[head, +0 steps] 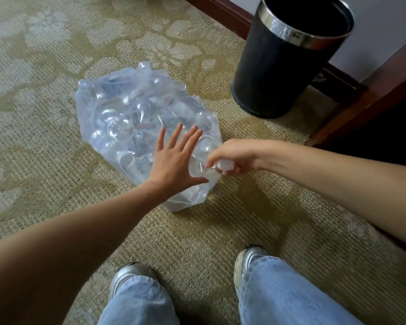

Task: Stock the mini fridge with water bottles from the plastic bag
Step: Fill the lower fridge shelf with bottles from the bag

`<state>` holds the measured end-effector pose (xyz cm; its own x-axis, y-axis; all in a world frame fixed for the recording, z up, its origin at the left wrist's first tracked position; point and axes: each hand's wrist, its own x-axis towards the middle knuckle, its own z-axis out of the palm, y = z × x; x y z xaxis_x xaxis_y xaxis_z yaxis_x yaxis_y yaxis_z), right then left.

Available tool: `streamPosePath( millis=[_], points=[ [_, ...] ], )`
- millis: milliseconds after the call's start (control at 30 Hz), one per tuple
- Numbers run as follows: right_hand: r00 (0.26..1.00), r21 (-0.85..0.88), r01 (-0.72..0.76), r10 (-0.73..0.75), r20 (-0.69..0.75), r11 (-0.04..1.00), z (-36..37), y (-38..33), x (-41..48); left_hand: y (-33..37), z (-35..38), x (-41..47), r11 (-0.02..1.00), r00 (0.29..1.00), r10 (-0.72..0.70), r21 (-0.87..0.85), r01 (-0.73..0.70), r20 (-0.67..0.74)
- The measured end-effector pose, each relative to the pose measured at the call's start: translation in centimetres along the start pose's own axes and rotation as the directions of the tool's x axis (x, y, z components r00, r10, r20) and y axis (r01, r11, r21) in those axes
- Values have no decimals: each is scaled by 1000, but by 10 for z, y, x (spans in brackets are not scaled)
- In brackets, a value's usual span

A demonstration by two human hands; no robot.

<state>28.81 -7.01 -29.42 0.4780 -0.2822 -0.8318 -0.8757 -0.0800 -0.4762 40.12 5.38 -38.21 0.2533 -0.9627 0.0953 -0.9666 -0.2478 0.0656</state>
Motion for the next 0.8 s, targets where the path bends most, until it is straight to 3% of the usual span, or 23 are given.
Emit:
streamPosePath(
  millis=[67, 133, 233, 367, 467, 567, 667, 800],
  points=[
    [988, 2, 132, -131, -86, 991, -16, 6, -6, 3, -6, 4, 999, 1000, 27, -25, -27, 14],
    [956, 64, 244, -229, -184, 968, -26, 7, -8, 11, -11, 13, 975, 1000, -14, -223, 12, -10],
    [915, 252, 316, -224, -336, 915, -25, 2, 0, 28, -8, 36, 863, 980, -176, -493, 107, -96],
    [793, 98, 404, -295, -533, 909, -11, 1, 10, 35, 5, 48, 776, 938, -322, -604, 183, -129],
    [731, 93, 384, -241, -639, 919, -16, 6, 11, 32, 10, 45, 752, 934, -347, -622, 220, -90],
    [744, 263, 360, -105, -660, 895, -31, 12, 11, 38, 8, 44, 746, 944, -325, -598, 293, 56],
    [789, 414, 341, -17, -615, 844, -33, 14, 14, 40, 5, 43, 747, 942, -320, -585, 317, 102],
    [809, 474, 311, 33, -588, 824, -26, 12, 19, 38, 6, 36, 679, 921, -315, -624, 388, 230]
  ],
)
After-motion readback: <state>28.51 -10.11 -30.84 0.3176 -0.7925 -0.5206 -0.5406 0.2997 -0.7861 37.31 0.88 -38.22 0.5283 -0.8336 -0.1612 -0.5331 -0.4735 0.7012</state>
